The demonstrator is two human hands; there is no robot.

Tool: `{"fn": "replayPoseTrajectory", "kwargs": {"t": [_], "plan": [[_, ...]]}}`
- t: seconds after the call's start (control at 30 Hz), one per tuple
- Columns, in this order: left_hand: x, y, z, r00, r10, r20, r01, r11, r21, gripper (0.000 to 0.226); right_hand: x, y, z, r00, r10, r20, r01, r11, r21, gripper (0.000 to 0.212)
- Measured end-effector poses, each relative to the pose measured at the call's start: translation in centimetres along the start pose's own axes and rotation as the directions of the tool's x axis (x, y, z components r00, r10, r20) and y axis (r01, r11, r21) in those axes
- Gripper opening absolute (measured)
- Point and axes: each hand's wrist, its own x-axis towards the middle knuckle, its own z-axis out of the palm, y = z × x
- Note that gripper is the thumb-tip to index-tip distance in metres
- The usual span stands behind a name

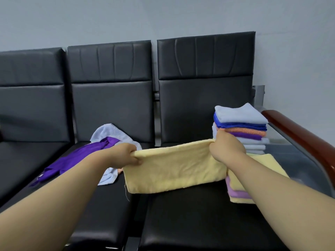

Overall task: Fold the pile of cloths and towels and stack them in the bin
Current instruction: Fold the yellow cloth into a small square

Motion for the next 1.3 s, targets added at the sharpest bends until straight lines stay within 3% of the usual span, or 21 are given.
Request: {"fn": "replayPoseTrajectory", "kwargs": {"t": [0.13,0.23,0.33,0.5,0.7,0.8,0.9,0.97,1.03,1.1,1.2,1.3], "plan": [[0.0,-0.9,0.1,0.999,-0.030,-0.019,0.027,0.988,-0.155,0.024,-0.2,0.1,0.0,0.998,0.058,-0.025,-0.056,0.994,0.091,0.018],[0.6,-0.6,0.6,0.991,-0.087,-0.099,0.063,0.973,-0.223,0.010,0.1,0.4,0.0,0.995,0.054,-0.078,-0.038,0.980,0.193,0.006],[2.6,0.1,1.0,0.958,-0.171,-0.232,0.109,0.960,-0.257,0.014,0.1,0.7,-0.2,0.990,0.023,-0.136,0.015,0.962,0.271,0.012],[6.0,2.8,0.3,0.857,-0.198,-0.476,-0.016,0.913,-0.409,0.015,-0.1,2.5,0.4,0.972,0.040,-0.230,0.038,0.946,0.322,0.014],[7.0,2.6,2.1,0.776,-0.184,-0.604,-0.098,0.910,-0.403,0.014,-0.2,3.3,1.3,0.971,0.006,-0.241,0.090,0.917,0.389,0.017],[6.7,0.4,4.6,0.791,-0.214,-0.573,-0.036,0.919,-0.393,0.016,-1.6,3.0,1.8,0.988,-0.122,-0.091,0.148,0.911,0.384,0.018],[6.2,-2.1,7.9,0.849,-0.215,-0.482,0.034,0.934,-0.357,0.009,-3.8,3.2,2.7,0.963,-0.235,0.134,0.170,0.911,0.375,0.014],[5.5,-3.7,10.2,0.899,-0.193,-0.392,0.087,0.959,-0.270,0.003,-5.0,3.6,3.9,0.913,-0.294,0.284,0.210,0.933,0.292,0.011],[4.5,-4.7,11.8,0.922,-0.182,-0.341,0.141,0.980,-0.142,0.012,-5.8,3.7,4.9,0.845,-0.343,0.410,0.280,0.938,0.205,0.010],[3.8,-5.2,12.9,0.958,-0.094,-0.272,0.085,0.995,-0.045,0.019,-6.4,3.7,5.7,0.779,-0.355,0.516,0.329,0.933,0.146,0.012],[3.5,-6.2,13.4,0.973,-0.073,-0.220,0.057,0.995,-0.076,0.026,-7.4,3.6,6.4,0.718,-0.325,0.615,0.357,0.931,0.076,0.013],[3.0,-6.3,12.9,0.987,-0.051,-0.155,0.042,0.997,-0.061,0.027,-8.1,3.5,6.4,0.727,-0.310,0.613,0.375,0.927,0.025,0.015]]}}
